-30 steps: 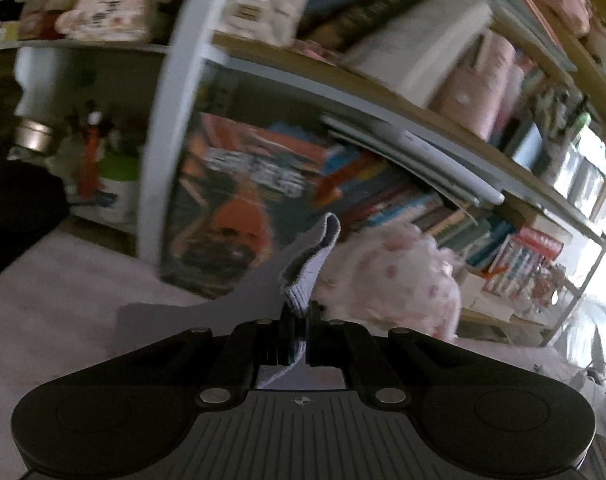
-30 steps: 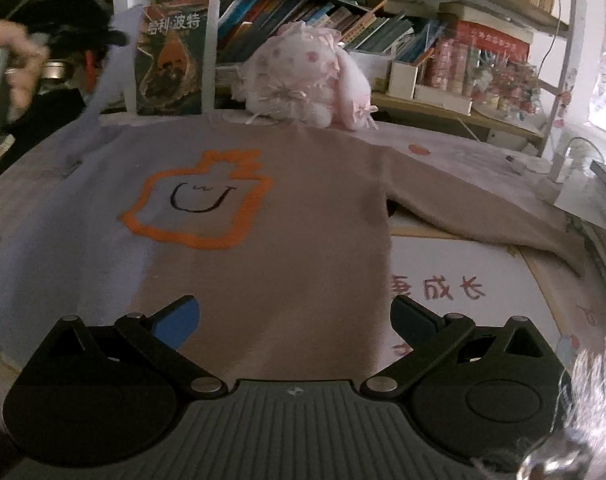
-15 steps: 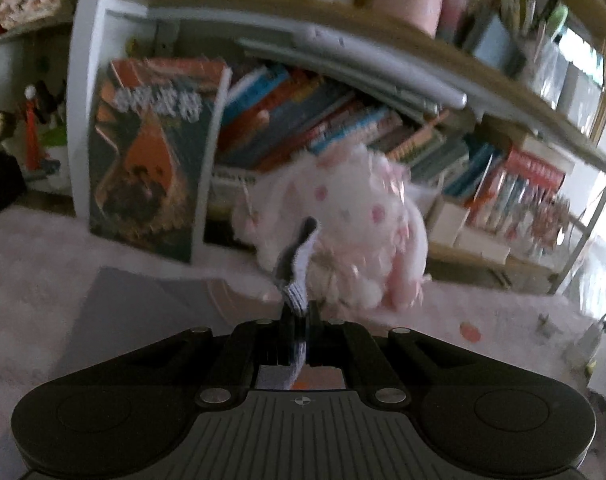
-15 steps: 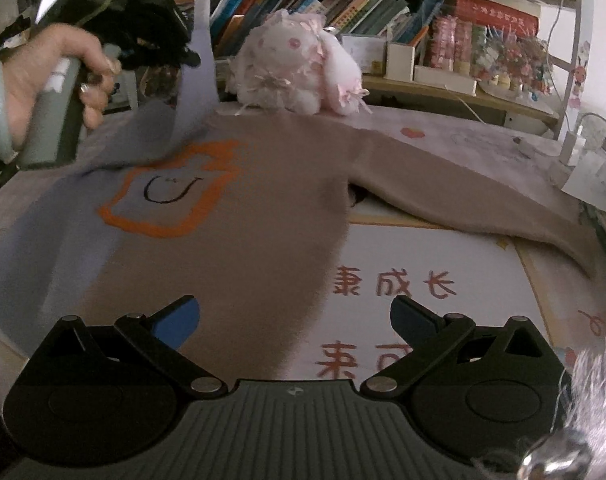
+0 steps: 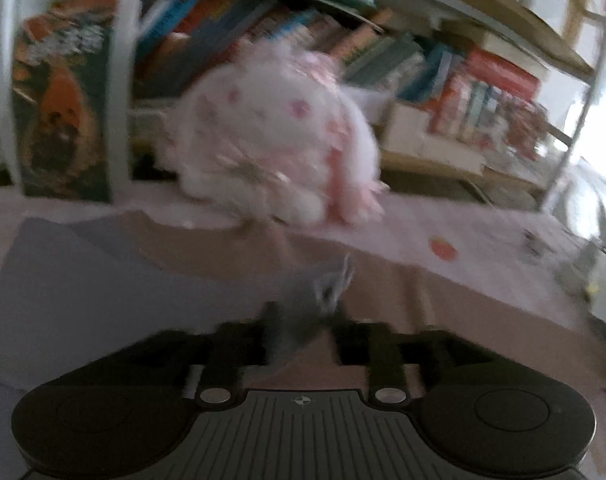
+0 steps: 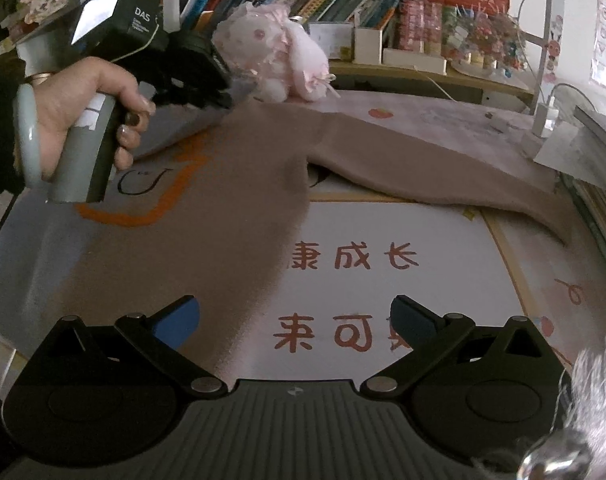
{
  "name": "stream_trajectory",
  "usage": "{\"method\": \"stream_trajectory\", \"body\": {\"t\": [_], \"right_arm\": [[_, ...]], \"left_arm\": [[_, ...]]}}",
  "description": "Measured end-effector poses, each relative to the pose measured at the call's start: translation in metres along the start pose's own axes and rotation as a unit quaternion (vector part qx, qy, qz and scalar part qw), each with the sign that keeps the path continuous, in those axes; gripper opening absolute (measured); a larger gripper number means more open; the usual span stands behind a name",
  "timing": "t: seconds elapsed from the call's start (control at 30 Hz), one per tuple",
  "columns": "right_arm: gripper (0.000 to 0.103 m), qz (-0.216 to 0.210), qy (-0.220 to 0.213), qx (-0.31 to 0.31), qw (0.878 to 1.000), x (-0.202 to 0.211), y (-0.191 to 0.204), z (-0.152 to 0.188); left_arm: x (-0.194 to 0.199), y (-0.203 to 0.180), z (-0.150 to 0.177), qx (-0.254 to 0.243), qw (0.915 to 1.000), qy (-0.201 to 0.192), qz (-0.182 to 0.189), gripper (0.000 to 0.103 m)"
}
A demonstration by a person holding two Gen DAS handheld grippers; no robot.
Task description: Fold clothes
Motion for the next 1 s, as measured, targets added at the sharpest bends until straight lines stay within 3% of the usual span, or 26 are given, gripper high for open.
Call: {"method": "stream_trajectory", "body": {"t": [0.1, 0.23, 0.3, 0.37, 0.47, 0.6, 0.73, 0.93, 0.97, 1.0], "right_arm": [[0.103, -0.006, 0.0, -0.003, 1.0, -0.001, 0.002, 0.0], [0.103, -0.031, 0.002, 0.001, 1.0, -0.009, 0.01, -0.004], [0.103, -0.046, 0.004, 0.002, 0.999, -0.013, 0.015, -0.006], [0.103, -0.06, 0.007, 0.0, 0.998, -0.017, 0.021, -0.008], [0.102, -0.07, 0.014, -0.003, 0.997, -0.023, 0.027, -0.009], [0.099, -0.063, 0.03, -0.01, 0.998, -0.029, 0.031, -0.008], [0.081, -0.046, 0.047, -0.011, 0.998, -0.033, 0.036, -0.005], [0.069, -0.009, 0.059, 0.002, 0.998, -0.03, 0.042, -0.001], [0.067, -0.004, 0.06, 0.006, 0.998, -0.03, 0.043, -0.001], [0.063, -0.001, 0.06, 0.003, 0.998, -0.03, 0.044, -0.001]], "left_arm": [[0.026, -0.015, 0.006, -0.021, 0.9984, -0.014, 0.05, 0.075], [0.074, 0.0, 0.02, -0.033, 0.9959, -0.038, 0.075, 0.076], [0.095, 0.029, 0.03, -0.031, 0.9978, -0.045, 0.038, 0.076], [0.116, 0.07, 0.043, -0.031, 0.9979, -0.049, -0.029, 0.076], [0.153, 0.132, 0.064, -0.017, 0.9911, -0.047, -0.123, 0.076], [0.182, 0.195, 0.09, 0.033, 0.9833, -0.024, -0.178, 0.076], [0.183, 0.227, 0.103, 0.091, 0.9836, 0.004, -0.155, 0.076], [0.174, 0.244, 0.117, 0.153, 0.9808, 0.028, -0.117, 0.073], [0.173, 0.244, 0.117, 0.152, 0.9812, 0.028, -0.115, 0.069], [0.173, 0.245, 0.118, 0.15, 0.9817, 0.029, -0.113, 0.058]]}}
Point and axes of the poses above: each gripper's, at about its wrist camera, not at the fingertips, and x roughly against the way its jaws point, y to its left, z to its underside, the point moved 9 cm from there along -x, roughly the way its jaws point, and after that the axes turned 5 degrees about x, right-handed, at the moved point
